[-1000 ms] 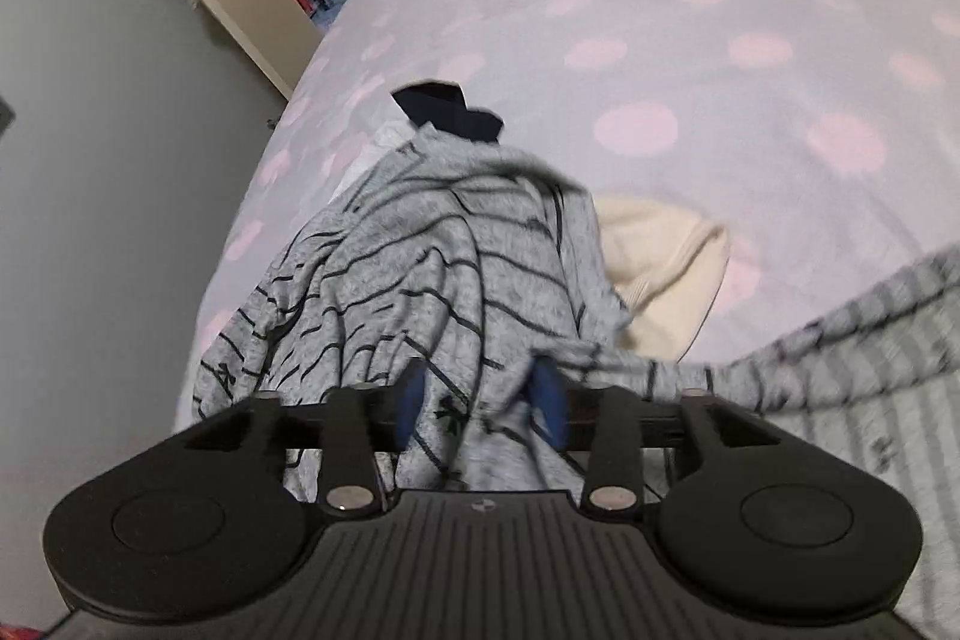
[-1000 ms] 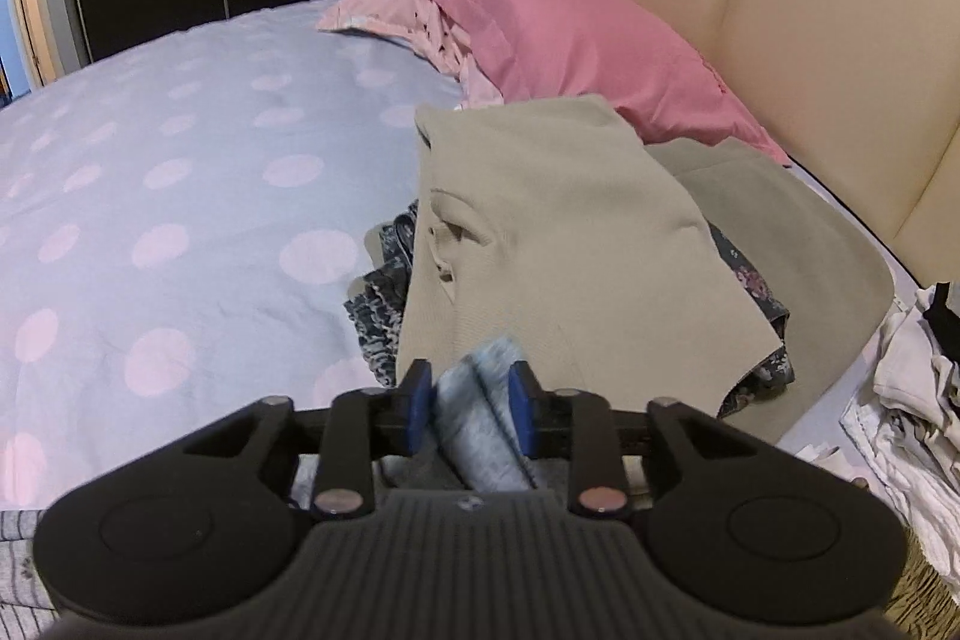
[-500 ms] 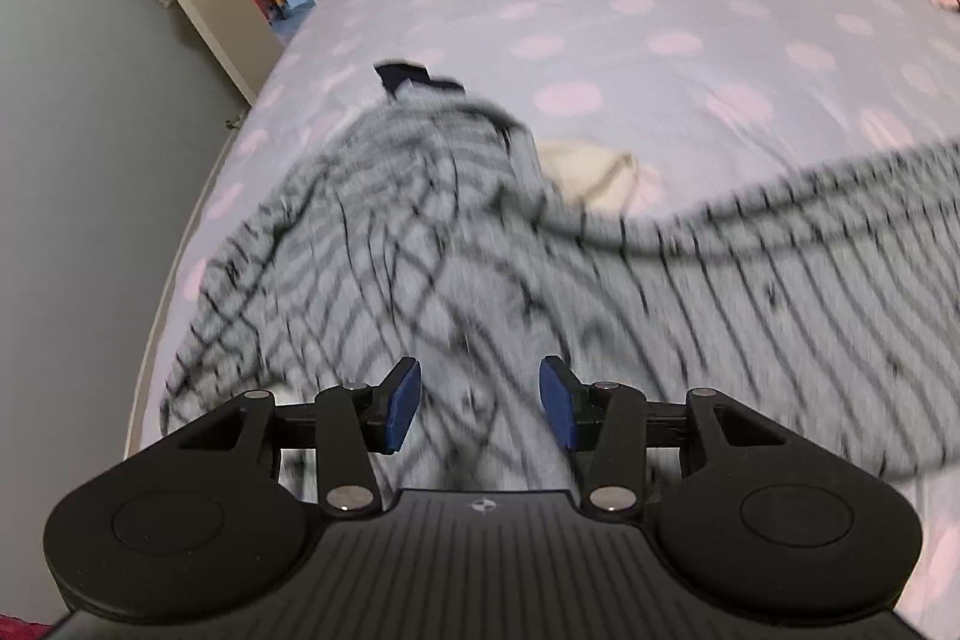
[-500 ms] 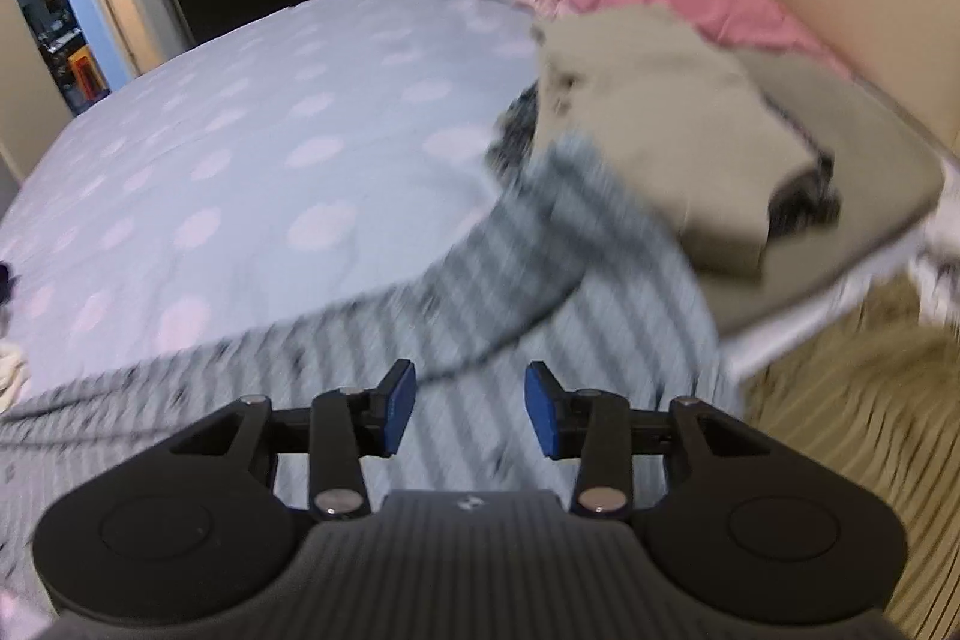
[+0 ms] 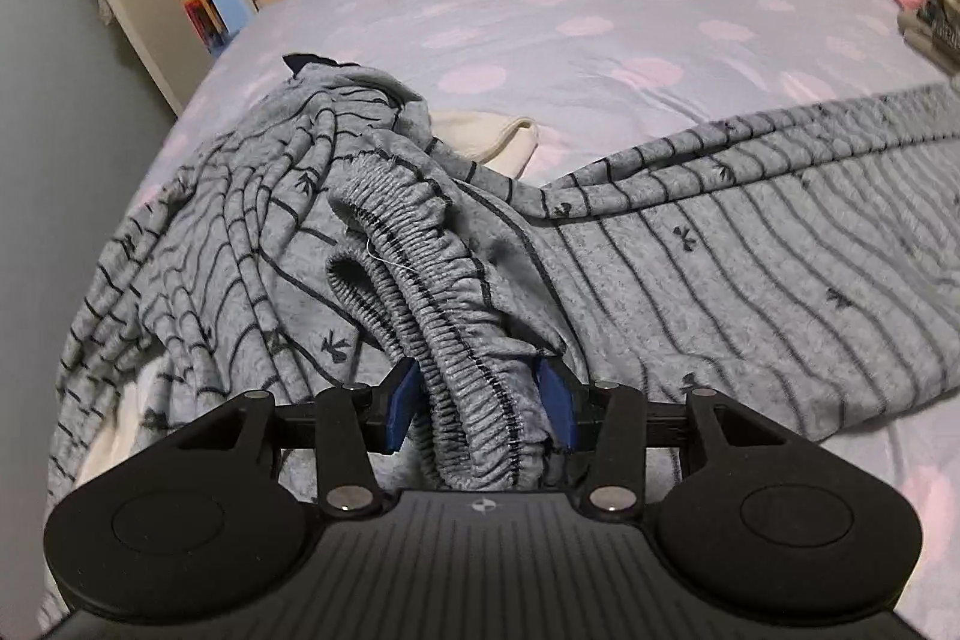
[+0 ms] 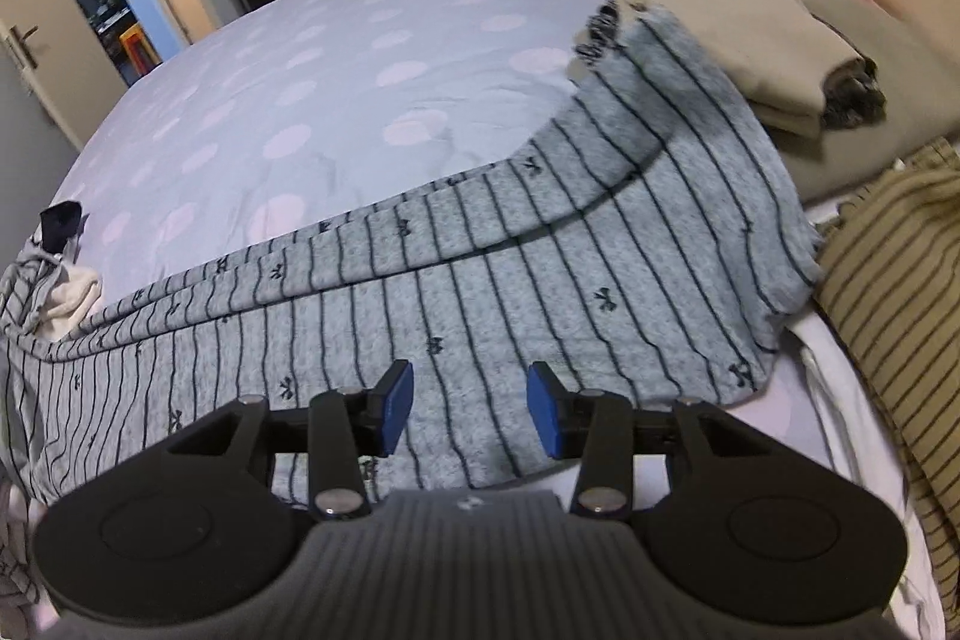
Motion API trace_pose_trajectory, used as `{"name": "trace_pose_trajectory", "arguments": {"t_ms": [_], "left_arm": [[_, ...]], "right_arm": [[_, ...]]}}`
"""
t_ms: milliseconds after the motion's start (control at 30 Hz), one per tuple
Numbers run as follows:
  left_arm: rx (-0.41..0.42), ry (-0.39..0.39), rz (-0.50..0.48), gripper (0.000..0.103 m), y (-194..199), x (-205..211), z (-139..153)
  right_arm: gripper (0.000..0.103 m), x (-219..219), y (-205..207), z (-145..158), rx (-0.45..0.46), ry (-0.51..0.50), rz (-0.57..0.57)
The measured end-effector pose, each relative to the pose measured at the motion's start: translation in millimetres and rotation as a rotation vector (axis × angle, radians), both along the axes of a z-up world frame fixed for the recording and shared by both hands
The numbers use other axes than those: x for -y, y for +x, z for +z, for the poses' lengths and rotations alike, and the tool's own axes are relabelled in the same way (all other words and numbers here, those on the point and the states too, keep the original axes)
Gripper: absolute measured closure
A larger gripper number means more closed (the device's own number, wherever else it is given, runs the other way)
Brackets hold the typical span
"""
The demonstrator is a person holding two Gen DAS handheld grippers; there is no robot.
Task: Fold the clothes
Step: 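Grasp the elastic waistband with the left tool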
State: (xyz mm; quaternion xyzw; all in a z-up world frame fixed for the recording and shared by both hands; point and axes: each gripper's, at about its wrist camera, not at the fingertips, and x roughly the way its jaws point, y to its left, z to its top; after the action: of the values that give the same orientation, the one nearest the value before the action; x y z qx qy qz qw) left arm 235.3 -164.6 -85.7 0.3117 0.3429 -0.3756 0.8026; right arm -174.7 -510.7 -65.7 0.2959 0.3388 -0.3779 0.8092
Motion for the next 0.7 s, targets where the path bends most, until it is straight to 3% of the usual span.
{"name": "trace_pose_trajectory", "arguments": {"t_ms": [233,333,500,600,667,700], "left_arm": [[-0.073,-0.072,0.036,0.096,5,-9,14],[-0.133,-0.071,0.054,0.097,9,-14,22],[-0.166,0.006,0.140,0.097,26,-28,16],[-0.196,-0.048,0.146,0.088,29,-34,15],[-0.201,-0.071,0.138,0.054,28,-35,17],[-0.189,-0.077,0.139,0.045,26,-34,17]], "right_arm": [[0.058,-1,5,-3,-0.041,-0.014,0.006],[0.058,0,6,-4,-0.059,-0.018,0.005],[0.058,1,8,-7,-0.089,-0.025,0.003],[0.058,1,9,-8,-0.107,-0.030,0.002],[0.057,3,8,-9,-0.116,-0.029,-0.007],[0.057,5,5,-10,-0.117,-0.025,-0.020]]}}
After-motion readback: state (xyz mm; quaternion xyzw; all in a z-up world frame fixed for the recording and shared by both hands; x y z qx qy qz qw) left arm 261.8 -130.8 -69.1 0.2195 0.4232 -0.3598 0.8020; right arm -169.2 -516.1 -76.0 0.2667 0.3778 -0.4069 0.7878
